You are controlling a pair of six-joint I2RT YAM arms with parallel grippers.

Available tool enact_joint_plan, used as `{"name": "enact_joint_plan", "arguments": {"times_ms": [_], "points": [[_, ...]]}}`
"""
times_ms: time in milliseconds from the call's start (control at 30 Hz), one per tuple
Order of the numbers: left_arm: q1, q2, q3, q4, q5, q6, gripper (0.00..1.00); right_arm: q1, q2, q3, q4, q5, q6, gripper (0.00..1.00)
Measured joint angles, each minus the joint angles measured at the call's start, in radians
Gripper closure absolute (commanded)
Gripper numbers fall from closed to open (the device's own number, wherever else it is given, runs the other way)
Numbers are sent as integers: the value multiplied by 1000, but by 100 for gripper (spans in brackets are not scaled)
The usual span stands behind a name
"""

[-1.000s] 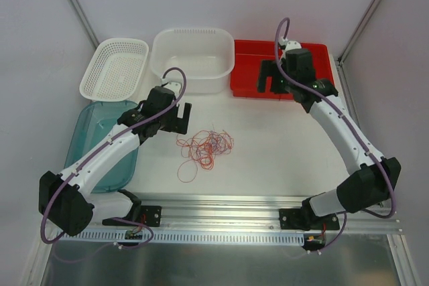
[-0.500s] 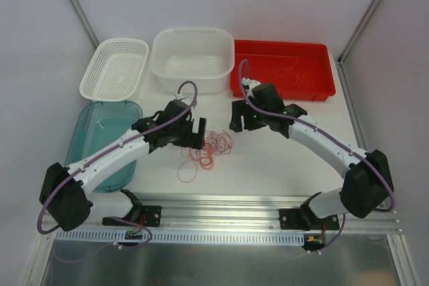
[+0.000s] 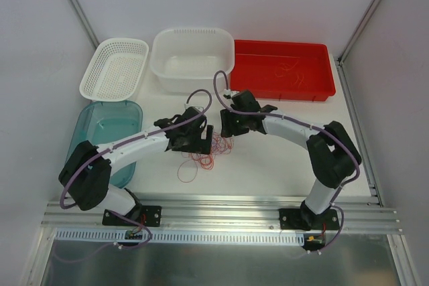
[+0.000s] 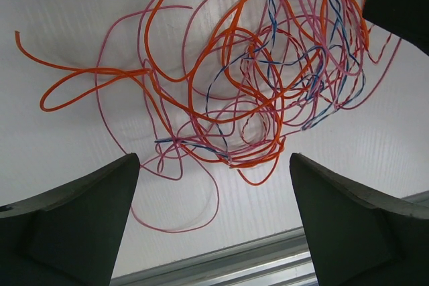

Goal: Untangle the cables

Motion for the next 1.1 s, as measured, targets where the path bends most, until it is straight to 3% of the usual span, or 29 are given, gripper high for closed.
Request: {"name": "enact_joint_plan", "arguments": {"times_ms": [167, 300, 533, 567, 633, 667, 733, 967, 1100], "points": [[0, 54, -13, 20, -16, -27, 11, 8, 71, 20, 10, 4, -10, 74], [0, 83, -39, 29, -29, -40, 19, 9, 66, 20, 16, 8, -21, 85], [0, 140, -66, 42, -47, -67, 47, 9, -5, 19, 9, 26, -36, 94], [0, 140, -66, 42, -51, -71, 61, 9, -22, 19, 2, 28, -39, 95], [0, 141, -70, 44, -66, -80, 77, 9, -61, 19, -11, 33, -42, 97], [0, 141, -72, 44, -73, -85, 90, 9, -81, 19, -21, 36, -43, 98], [0, 141, -75, 45, -85, -90, 99, 9, -119, 19, -42, 45, -44, 99], [1, 140, -80, 54, -90, -90, 100, -12, -282, 21, -165, 68, -72, 99], [15, 130, -91, 65, -85, -90, 100, -85, -400, 42, -271, 68, -87, 99]]}}
